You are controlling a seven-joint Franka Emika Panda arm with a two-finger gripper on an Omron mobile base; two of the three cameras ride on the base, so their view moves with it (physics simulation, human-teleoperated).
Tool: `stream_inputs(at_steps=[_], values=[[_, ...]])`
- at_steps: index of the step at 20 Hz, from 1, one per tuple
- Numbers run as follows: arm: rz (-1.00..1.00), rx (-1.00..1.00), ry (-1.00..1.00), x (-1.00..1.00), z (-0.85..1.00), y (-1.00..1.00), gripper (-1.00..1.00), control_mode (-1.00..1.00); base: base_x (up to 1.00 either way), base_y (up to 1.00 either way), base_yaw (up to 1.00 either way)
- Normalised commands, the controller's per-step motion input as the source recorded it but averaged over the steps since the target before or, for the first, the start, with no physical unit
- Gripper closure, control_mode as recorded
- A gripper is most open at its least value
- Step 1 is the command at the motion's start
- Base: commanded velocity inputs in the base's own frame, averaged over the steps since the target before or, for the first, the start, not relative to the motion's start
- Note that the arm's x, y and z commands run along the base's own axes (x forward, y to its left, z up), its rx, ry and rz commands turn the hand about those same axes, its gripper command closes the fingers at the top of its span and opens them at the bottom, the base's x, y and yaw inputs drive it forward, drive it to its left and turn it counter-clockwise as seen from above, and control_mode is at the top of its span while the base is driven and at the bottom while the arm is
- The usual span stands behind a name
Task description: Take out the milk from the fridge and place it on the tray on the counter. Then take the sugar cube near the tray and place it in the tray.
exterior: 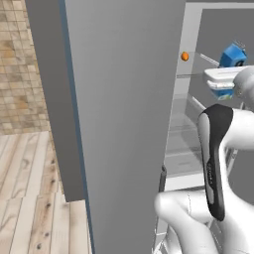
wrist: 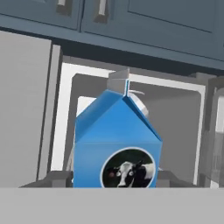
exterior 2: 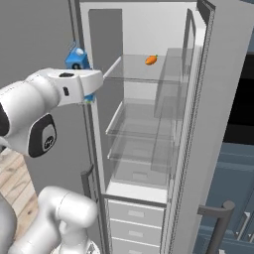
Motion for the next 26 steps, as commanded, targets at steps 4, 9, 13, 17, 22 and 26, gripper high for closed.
stream_inputs(at_steps=[4,9,13,17,22,26], values=[[0.02,-0.05,0.0,-0.7,-0.09,0.16,1.0,-1.0,0.0,0.0,0.0],[0.03,0.0,0.1,-0.37,-0.01,0.1,1.0,-1.0,0.0,0.0,0.0],[0.04,0.0,0.08,-0.27,-0.06,0.12,1.0,-1.0,0.0,0.0,0.0],[0.05,0.0,0.05,-0.18,-0.12,0.12,1.0,-1.0,0.0,0.0,0.0],[0.01,0.0,0.01,-0.04,-0.04,0.04,1.0,1.0,-0.54,0.14,0.08],[0.0,0.0,0.0,0.0,0.0,0.0,1.0,1.0,-1.0,0.5,0.22]])
